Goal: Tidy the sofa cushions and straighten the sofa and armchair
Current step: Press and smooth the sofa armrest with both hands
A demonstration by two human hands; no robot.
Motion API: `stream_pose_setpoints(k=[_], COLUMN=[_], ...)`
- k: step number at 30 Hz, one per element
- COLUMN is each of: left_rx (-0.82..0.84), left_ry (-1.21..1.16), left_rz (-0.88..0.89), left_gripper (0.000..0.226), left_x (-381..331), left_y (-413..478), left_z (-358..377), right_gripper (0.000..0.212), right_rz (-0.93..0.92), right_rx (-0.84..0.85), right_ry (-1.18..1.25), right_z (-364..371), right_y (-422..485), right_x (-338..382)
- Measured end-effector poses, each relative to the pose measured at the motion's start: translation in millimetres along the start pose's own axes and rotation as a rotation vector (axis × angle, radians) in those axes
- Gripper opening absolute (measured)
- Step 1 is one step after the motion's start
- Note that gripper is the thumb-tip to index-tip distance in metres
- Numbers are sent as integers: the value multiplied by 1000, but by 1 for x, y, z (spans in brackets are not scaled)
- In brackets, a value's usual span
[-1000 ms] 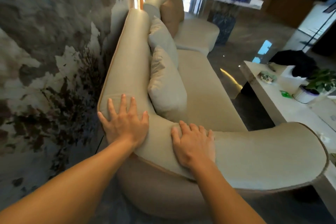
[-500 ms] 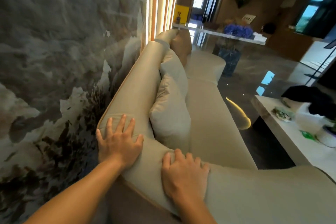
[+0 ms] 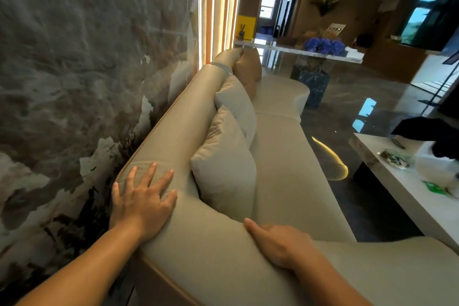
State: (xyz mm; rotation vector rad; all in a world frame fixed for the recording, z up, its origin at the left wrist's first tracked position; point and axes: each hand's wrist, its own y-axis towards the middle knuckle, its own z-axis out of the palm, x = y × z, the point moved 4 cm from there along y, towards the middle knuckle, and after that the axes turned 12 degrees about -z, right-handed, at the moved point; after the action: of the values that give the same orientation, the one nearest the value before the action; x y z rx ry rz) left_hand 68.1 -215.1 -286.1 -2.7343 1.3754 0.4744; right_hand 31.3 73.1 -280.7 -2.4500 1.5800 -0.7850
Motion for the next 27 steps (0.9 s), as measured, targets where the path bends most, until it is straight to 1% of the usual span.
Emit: stream_pose_setpoints(k=[2,6,9,12,18,21,24,27], left_rx=[7,50,91,110,113,93,67,69], left_ry=[8,4,-4,-5,-6,-15,-8,22], left_rz=[-7,-10,-2,6,32,26,24,-1], left_gripper=[64,64,62,63,65,65,68,67], left_x=[-3,-4,-5,-4,5,7,8,10], left_y=[-2,-4,-8,-11,-17,-14,-13,-10], left_z=[-1,-6,-6,-9,-11,-12,-10,-7], right_gripper=[89,91,92,89,86,80,72,72], right_rz=[32,20,44,41,24,20,41,46], right_rx=[-25,-98,-108,-99,-154,-189,-169,-174], right_ry=[-35,-71,-66,-86,-117,-100,-52,-34], right_z=[-2,0,2,7,23,21,18,17], right_y=[-3,-10,-18,-25,-32,-25,-15,-12], right_x=[-18,-10,-9,-5,-8,-7,-5,-3])
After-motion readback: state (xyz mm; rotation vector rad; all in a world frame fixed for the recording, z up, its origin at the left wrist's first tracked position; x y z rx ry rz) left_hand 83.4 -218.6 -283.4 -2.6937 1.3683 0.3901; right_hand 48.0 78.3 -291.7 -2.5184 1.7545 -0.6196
